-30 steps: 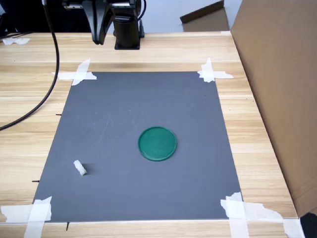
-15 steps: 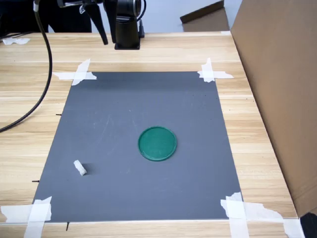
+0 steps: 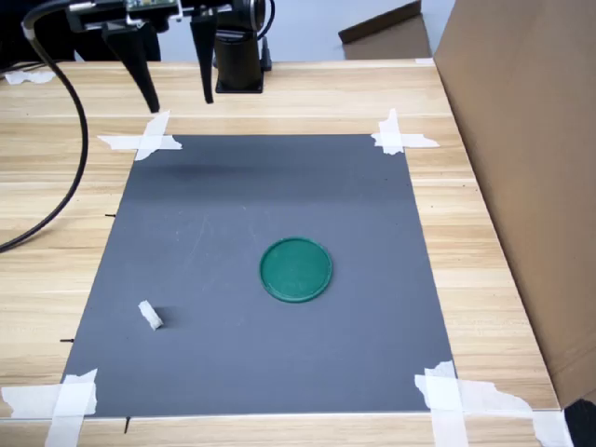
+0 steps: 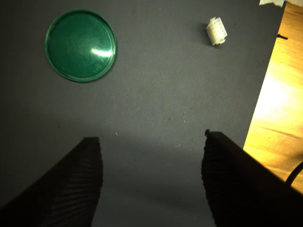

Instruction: Grasp a white terminal and put it in the green lid.

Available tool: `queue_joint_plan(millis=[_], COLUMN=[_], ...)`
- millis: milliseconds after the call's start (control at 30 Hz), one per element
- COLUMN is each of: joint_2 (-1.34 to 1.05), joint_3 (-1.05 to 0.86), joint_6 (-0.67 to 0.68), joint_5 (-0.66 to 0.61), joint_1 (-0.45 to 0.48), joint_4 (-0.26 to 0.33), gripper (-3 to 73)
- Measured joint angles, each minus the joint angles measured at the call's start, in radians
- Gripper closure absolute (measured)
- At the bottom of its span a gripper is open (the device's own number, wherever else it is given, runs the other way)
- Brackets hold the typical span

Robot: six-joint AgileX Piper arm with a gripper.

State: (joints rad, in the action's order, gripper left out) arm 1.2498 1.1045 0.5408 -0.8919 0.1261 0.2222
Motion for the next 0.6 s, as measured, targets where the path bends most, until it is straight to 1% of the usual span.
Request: queue_joint_plan(millis=[33, 67, 233, 300, 367, 400, 433, 600], joint_2=[0.014, 0.081, 0.152, 0.185, 0.202, 0.219, 0.248, 0.302], joint_3=[0.022, 0.079, 0.158, 0.203, 0.228, 0.243, 0.268, 0.32], joint_6=[0.0, -0.003, -0.014, -0.017, -0.019, -0.026, -0.043, -0.059], joint_5=[-0.011, -0.067, -0.105, -0.115, -0.117, -0.117, -0.109, -0.121], joint_1=[0.0, 0.0, 0.0, 0.0, 0.0, 0.0, 0.0, 0.0], joint_4=[-0.017, -0.036, -0.04, -0.063, -0.09, -0.117, -0.155, -0.173], gripper=[15.8, 15.8, 15.7, 15.7, 15.7, 15.7, 15.7, 15.7])
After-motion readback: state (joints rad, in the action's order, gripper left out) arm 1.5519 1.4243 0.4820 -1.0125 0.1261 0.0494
